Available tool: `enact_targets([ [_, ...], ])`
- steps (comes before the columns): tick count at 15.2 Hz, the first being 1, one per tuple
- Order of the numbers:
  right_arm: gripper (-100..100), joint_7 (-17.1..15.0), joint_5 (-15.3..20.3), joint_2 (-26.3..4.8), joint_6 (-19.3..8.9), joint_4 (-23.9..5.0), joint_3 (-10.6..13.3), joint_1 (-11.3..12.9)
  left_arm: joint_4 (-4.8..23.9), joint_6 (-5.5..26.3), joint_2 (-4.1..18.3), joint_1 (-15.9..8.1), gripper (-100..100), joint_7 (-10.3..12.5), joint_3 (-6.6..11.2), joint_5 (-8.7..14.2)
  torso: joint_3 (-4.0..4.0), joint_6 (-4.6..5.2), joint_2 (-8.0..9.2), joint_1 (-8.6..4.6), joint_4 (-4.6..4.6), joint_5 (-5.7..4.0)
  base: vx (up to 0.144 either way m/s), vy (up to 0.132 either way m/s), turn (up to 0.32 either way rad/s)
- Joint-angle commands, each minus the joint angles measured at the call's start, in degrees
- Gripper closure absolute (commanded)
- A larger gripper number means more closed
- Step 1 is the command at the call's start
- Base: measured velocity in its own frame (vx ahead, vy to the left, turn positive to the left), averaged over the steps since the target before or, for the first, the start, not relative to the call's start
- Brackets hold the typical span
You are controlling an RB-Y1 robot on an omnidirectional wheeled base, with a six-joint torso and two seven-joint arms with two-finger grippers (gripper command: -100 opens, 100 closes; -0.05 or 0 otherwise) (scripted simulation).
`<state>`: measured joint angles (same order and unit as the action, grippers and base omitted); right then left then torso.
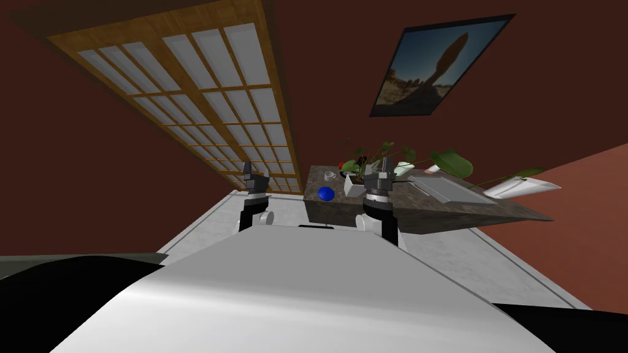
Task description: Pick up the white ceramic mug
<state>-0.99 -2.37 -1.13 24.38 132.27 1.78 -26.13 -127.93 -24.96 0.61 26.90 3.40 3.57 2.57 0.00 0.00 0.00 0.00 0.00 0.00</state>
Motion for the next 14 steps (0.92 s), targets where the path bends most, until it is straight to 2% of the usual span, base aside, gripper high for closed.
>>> enact_targets([
  [1, -100, 0.0, 0.1, -1.9, 0.2, -0.6, 0.1, 0.1, 0.0, 0.0, 0.0, 0.0, 0, 0.0, 0.00, 0.0, 0.00, 0.00, 0.00, 0.00, 0.00, 0.00, -0.005, 0.019, 0.005],
  [5, -100, 0.1, 0.7, -7.1, 1.3, -2.7, 0.8, 0.5, 0.0, 0.0, 0.0, 0.0, 0, 0.0, -0.01, 0.0, 0.04, -0.01, 0.07, 0.36, 0.01, 0.08, -0.018, 0.093, 0.008],
  [8, -100, 0.2, 1.0, -9.8, 1.8, -3.8, 1.1, 0.7, 0.0, 0.0, 0.0, 0.0, 0, 0.0, -0.01, 0.0, 0.06, -0.01, 0.10, 0.45, 0.02, 0.10, -0.026, 0.107, 0.012],
  [11, -100, 0.4, 1.6, -13.9, 3.0, -6.4, 1.8, 1.1, 0.0, 0.0, 0.0, 0.0, 0, 0.0, -0.01, 0.0, 0.09, -0.01, 0.16, 0.52, 0.03, 0.12, -0.044, 0.130, 0.019],
  [13, -100, 0.4, 1.6, -15.2, 3.0, -6.4, 1.8, 1.1, 0.0, 0.0, 0.0, 0.0, 0, 0.0, -0.02, 0.0, 0.12, -0.01, 0.21, 0.55, 0.04, 0.12, -0.042, 0.113, 0.014],
  [14, -100, 0.6, 2.0, -17.2, 3.7, -8.0, 2.3, 1.4, 0.0, 0.0, 0.0, 0.0, 0, 0.0, -0.01, 0.0, 0.10, -0.01, 0.17, 0.47, 0.04, 0.11, -0.017, 0.119, 0.032],
])
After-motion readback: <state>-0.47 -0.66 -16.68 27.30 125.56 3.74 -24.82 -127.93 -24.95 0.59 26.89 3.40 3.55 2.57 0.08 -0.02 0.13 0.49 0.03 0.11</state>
